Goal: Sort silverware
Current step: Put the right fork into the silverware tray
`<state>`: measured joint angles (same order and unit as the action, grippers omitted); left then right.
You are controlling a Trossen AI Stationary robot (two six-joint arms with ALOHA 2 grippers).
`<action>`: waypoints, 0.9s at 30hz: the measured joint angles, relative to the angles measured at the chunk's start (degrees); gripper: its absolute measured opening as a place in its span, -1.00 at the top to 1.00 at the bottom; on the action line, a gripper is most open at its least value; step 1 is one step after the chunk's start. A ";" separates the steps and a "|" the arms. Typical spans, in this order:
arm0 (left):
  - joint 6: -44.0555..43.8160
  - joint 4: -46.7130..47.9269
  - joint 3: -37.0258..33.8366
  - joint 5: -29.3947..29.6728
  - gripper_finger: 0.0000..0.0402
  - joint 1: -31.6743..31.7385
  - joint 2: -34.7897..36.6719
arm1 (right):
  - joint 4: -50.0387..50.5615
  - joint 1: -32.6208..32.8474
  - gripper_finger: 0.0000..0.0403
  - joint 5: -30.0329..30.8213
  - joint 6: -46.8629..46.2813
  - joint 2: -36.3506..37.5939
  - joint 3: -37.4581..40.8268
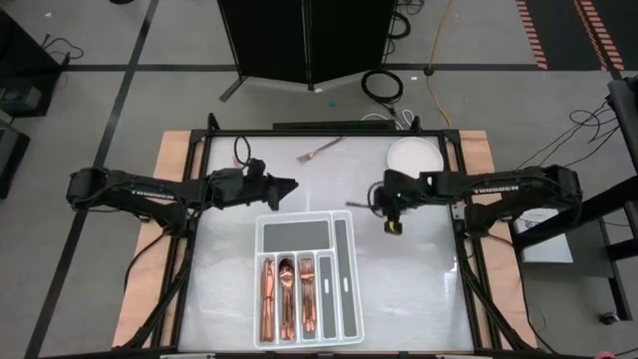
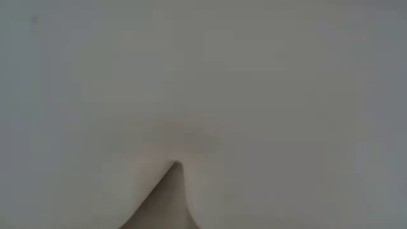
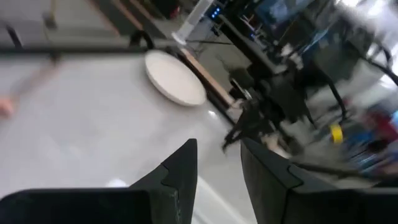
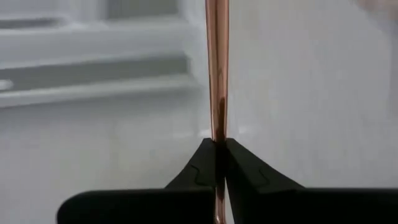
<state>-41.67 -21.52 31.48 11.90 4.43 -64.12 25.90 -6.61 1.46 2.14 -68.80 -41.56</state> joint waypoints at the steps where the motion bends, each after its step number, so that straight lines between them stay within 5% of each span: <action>1: -3.74 0.02 0.00 -1.65 0.39 0.62 0.00 | -0.72 1.51 0.99 0.19 2.24 -0.44 -0.97; 13: -32.59 0.96 0.17 -17.00 0.39 3.01 -8.00 | -2.15 15.10 0.99 7.64 23.82 -17.19 -19.07; 27: -37.53 -2.74 3.65 -27.95 0.39 -5.35 -19.21 | 0.53 18.51 0.99 9.33 36.08 -34.97 -36.27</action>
<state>-79.19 -24.26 35.14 -16.05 -0.92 -83.33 26.44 11.90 10.79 38.22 -103.77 -77.83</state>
